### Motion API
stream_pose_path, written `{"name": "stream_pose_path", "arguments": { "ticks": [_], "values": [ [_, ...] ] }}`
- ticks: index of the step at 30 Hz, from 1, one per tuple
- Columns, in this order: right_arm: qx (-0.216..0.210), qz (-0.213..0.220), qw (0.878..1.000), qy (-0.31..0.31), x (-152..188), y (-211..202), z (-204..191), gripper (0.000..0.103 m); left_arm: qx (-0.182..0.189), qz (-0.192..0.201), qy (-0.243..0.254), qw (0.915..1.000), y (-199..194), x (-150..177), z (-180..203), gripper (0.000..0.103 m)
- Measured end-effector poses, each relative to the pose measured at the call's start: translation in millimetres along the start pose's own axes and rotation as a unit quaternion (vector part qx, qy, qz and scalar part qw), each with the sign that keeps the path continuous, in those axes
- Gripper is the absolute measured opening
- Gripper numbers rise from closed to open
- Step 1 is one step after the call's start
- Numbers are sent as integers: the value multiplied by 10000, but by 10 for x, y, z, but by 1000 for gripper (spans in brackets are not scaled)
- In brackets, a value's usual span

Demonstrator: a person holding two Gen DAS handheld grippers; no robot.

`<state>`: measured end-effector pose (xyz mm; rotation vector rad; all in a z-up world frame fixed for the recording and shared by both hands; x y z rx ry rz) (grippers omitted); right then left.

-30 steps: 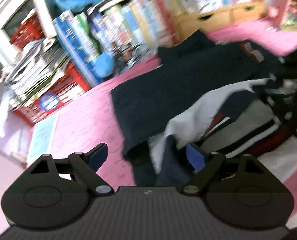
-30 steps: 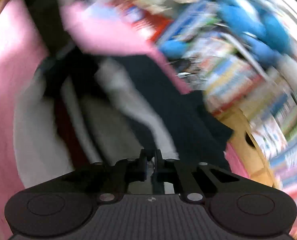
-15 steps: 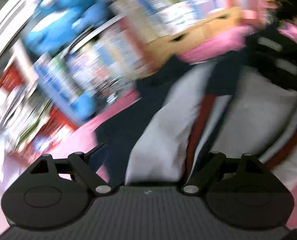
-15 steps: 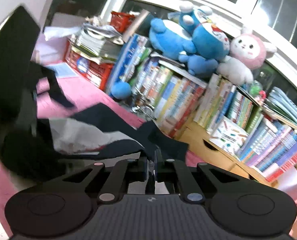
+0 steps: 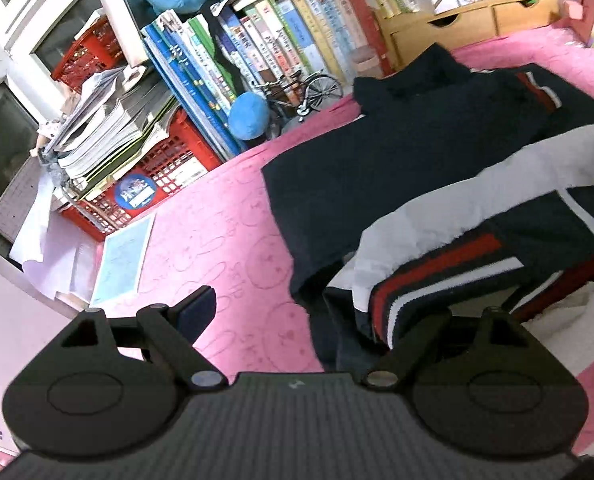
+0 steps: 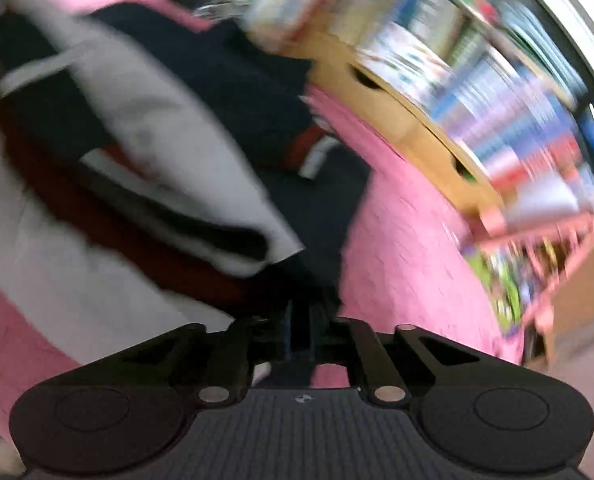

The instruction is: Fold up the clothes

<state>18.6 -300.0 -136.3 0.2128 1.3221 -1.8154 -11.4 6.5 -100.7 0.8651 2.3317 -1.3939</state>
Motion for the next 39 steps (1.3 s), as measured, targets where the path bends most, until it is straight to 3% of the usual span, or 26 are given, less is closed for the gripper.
{"name": "stream_pose_path", "arguments": {
  "ticks": [2,6,13,18,21,24,26,29,31,32,33,35,38,39],
  "values": [
    [-301,226,9990,224,-102,-161,12,12,-23,10,-21,10000,-24,-7,7,86],
    [-1051,744,9913,281,-332,-519,-210,49,39,49,-262,9996,-89,-72,-32,86],
    [-1317,1260,9794,-866,-629,-512,-1007,54,39,190,-450,9988,-251,-197,-143,86],
    [-1272,1695,9606,-1797,-653,-472,-1303,55,148,238,-718,9970,-345,-236,-217,86],
    [-1324,1787,9591,-1749,-638,-555,-1231,55,253,239,-962,9948,-368,-244,-278,86],
    [-1919,1977,9496,-1494,-621,-831,-1169,67,354,256,-1106,9929,-376,-258,-294,86],
    [-2036,2011,9464,-1495,-628,-924,-1204,69,380,273,-1084,9930,-374,-269,-270,86],
    [-1746,1884,9542,-1534,-663,-787,-1234,65,419,299,-1052,9931,-372,-287,-235,86],
    [-1626,1695,9626,-1350,-727,-674,-1155,40,445,316,-1030,9932,-370,-299,-211,86],
    [-1581,1627,9664,-1205,-767,-635,-1090,21,458,324,-1019,9932,-369,-305,-199,86],
    [-1508,1665,9695,-978,-805,-655,-973,20,470,333,-1008,9932,-369,-310,-187,86],
    [-1276,1755,9746,-560,-873,-705,-700,22,496,350,-986,9933,-367,-322,-164,86],
    [-1002,1586,9803,-620,-814,-632,-479,54,535,375,-953,9933,-365,-340,-128,86],
    [-934,1453,9821,-749,-737,-552,-490,60,487,384,-932,9937,-360,-350,-121,85]
  ]
}}
Point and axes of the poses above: each gripper's, at about its wrist camera, not at the fingertips, and y roughly the way its jaws point, z to its right, x to its underside, the point moved 9 cm from there along y, roughly the way its jaws point, and after that the axes turned 5 degrees about y, right-handed, at the moved point
